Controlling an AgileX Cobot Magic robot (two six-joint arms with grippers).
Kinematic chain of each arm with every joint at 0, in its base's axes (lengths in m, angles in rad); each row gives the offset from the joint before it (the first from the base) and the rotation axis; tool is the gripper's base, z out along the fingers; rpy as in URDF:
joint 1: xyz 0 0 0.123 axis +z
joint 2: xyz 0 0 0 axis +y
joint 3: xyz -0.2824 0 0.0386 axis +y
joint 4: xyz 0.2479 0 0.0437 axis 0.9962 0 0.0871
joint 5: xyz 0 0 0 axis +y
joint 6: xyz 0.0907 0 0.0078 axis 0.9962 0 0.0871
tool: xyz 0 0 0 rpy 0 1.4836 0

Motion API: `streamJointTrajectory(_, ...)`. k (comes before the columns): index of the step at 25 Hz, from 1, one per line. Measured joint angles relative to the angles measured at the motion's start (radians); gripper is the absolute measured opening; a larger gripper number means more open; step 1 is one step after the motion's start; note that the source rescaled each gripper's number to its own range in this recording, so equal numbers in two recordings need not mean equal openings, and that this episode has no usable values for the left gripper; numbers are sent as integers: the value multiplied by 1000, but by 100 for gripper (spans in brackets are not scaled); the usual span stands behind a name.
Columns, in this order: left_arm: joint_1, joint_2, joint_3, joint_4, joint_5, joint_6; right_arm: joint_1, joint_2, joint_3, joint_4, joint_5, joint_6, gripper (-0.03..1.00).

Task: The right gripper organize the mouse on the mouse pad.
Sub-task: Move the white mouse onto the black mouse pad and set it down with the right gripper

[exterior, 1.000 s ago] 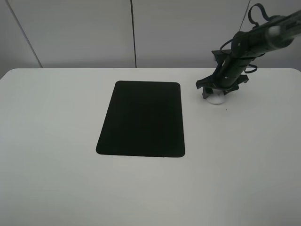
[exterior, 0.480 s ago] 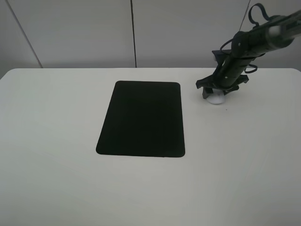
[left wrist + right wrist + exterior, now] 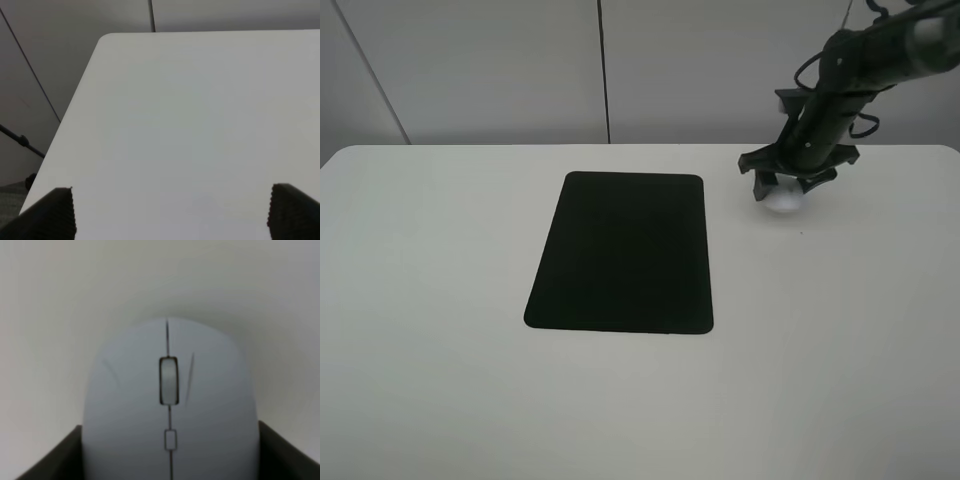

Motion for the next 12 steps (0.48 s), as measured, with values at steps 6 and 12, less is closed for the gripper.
streamJointTrajectory(6, 0, 0, 0, 0, 0, 0, 106, -35, 0, 20, 115, 75, 0)
streamJointTrajectory(12, 0, 0, 0, 0, 0, 0, 215, -36, 0, 20, 112, 226, 0)
